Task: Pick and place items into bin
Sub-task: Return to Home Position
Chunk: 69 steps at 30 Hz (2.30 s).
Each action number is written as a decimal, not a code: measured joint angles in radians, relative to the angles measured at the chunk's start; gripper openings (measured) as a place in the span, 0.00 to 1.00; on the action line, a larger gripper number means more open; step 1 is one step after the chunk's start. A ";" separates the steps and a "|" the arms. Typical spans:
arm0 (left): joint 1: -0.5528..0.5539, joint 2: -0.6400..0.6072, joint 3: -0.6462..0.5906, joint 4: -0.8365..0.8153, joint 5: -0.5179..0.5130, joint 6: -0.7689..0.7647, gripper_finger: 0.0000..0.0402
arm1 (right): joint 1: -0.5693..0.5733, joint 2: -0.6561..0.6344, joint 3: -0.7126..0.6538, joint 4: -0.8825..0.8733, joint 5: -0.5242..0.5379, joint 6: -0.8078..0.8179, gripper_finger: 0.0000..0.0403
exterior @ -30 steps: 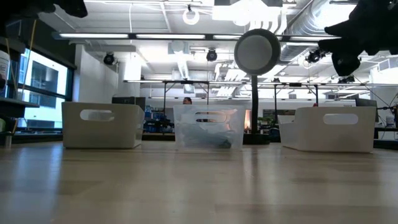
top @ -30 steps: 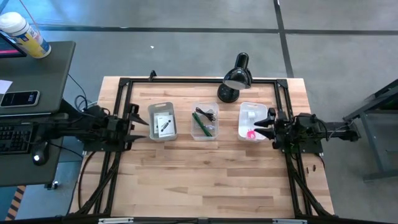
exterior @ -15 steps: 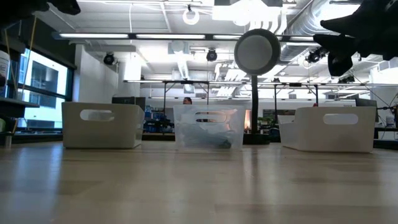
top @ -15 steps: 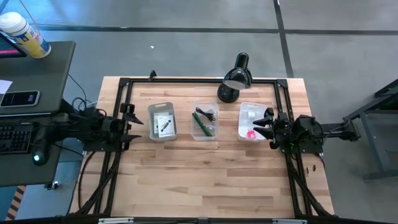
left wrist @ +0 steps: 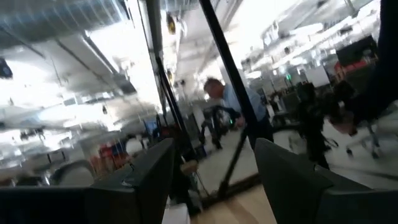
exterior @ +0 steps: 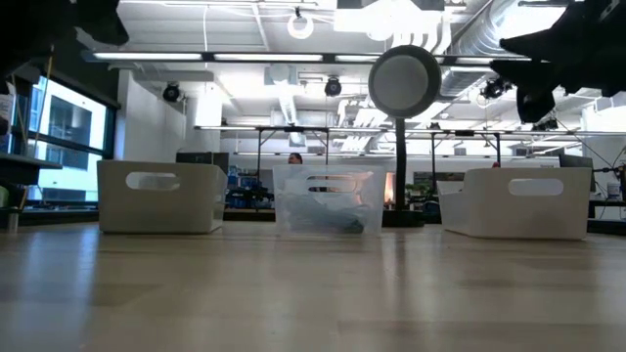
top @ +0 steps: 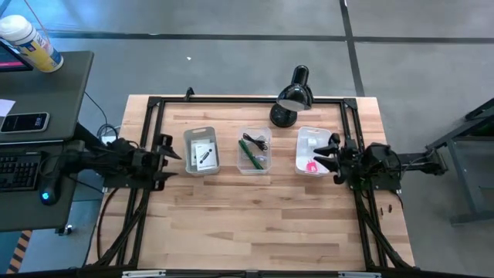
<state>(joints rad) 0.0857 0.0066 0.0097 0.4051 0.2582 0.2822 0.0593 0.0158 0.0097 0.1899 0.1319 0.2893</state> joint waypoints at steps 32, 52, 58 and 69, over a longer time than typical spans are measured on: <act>-0.066 0.003 0.000 -0.393 -0.278 -0.059 0.53 | 0.001 0.076 -0.001 -0.152 -0.016 0.133 0.38; -0.066 0.003 0.000 -0.393 -0.251 -0.106 0.53 | 0.015 0.076 -0.002 -0.154 -0.037 -0.055 0.39; -0.066 0.003 0.000 -0.393 -0.257 -0.107 0.53 | 0.014 0.076 -0.002 -0.155 -0.035 -0.055 0.38; -0.066 0.038 0.000 -0.378 -0.338 -0.202 0.53 | 0.014 0.076 -0.002 -0.156 -0.035 -0.055 0.38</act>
<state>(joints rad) 0.0193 0.0444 0.0097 0.0267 -0.0795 0.0806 0.0738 0.0914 0.0078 0.0338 0.0971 0.2340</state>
